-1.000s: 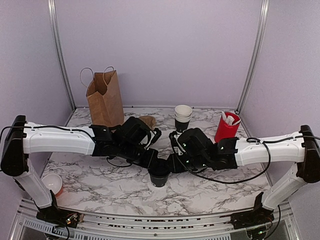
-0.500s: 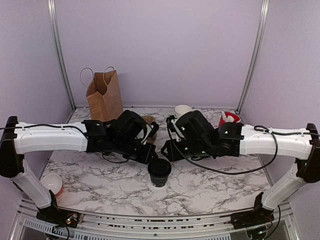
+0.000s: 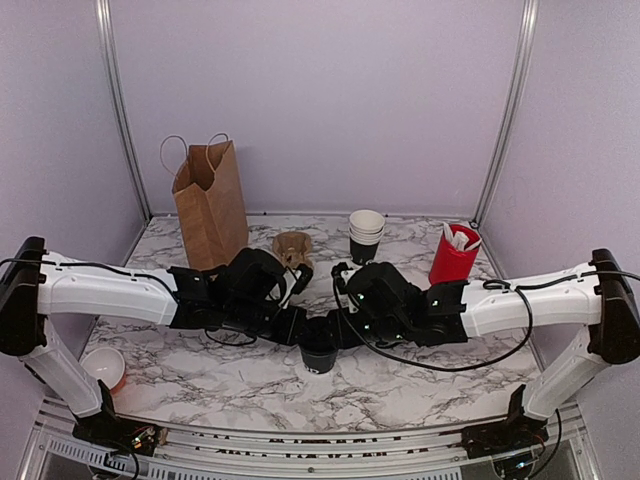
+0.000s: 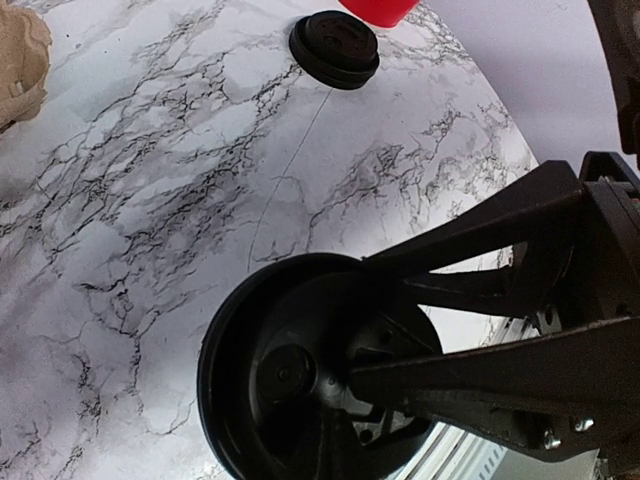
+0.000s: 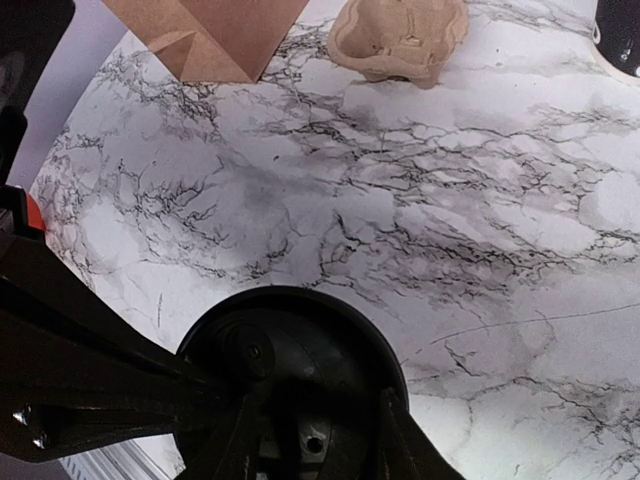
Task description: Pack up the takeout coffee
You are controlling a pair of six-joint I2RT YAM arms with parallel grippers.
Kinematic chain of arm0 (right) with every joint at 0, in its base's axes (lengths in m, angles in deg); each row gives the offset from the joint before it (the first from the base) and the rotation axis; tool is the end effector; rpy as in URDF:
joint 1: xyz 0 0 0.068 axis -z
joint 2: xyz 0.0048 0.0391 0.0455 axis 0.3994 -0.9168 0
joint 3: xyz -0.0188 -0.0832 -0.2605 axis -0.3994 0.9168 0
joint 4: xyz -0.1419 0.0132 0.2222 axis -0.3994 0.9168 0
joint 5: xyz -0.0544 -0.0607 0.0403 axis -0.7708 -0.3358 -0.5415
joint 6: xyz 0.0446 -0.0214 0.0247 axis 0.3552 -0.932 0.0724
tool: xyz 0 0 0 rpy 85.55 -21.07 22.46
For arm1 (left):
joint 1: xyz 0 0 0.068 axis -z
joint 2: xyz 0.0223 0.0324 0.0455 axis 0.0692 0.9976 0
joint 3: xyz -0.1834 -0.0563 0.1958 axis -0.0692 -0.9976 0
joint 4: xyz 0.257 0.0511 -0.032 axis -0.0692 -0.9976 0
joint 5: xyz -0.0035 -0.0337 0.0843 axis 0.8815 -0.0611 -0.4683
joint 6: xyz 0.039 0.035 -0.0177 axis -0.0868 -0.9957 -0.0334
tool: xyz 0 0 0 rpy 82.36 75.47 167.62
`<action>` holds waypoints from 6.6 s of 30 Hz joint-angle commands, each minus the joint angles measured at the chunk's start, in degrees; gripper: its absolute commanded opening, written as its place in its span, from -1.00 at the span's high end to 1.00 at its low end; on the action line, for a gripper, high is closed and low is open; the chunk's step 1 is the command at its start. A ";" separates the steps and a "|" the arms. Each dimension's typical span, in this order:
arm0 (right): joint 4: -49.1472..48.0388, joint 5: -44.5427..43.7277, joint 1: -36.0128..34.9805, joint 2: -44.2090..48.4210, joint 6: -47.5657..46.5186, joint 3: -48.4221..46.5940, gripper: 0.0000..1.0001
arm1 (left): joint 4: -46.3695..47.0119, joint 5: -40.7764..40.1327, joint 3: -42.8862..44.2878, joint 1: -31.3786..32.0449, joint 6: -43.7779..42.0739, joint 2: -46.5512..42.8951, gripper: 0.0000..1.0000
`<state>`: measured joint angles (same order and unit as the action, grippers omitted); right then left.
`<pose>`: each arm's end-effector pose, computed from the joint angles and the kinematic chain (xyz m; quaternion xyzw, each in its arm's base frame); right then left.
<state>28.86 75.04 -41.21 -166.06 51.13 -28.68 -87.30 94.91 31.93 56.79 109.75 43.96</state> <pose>0.1463 0.2949 0.2231 -0.1673 0.9004 0.2611 0.3053 0.1699 -0.3131 0.2274 0.2390 0.8621 -0.3620 0.2618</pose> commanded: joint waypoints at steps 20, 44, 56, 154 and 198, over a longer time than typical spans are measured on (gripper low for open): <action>18.31 -4.55 -1.52 4.33 -4.53 -12.24 0.19 | -16.19 -6.42 9.34 0.24 -3.99 -5.84 0.86; 21.70 -10.34 -1.78 2.68 -8.06 -19.10 0.17 | -16.68 -6.70 13.73 1.15 -5.06 -8.07 0.81; 4.99 5.43 -3.15 -4.72 0.47 1.15 0.14 | -4.65 0.11 -2.89 3.24 -0.45 4.78 0.71; -47.16 -3.87 2.61 -24.19 -22.29 5.13 -0.79 | -9.29 -4.77 12.25 -16.81 -2.86 16.62 -0.25; -11.85 -1.32 1.00 -6.51 -18.77 -0.43 -0.13 | -10.92 -4.21 18.15 -15.14 -5.37 8.70 -0.48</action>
<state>10.81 71.98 -39.90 -176.07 30.60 -27.19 -96.41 89.38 47.53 41.38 105.42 55.26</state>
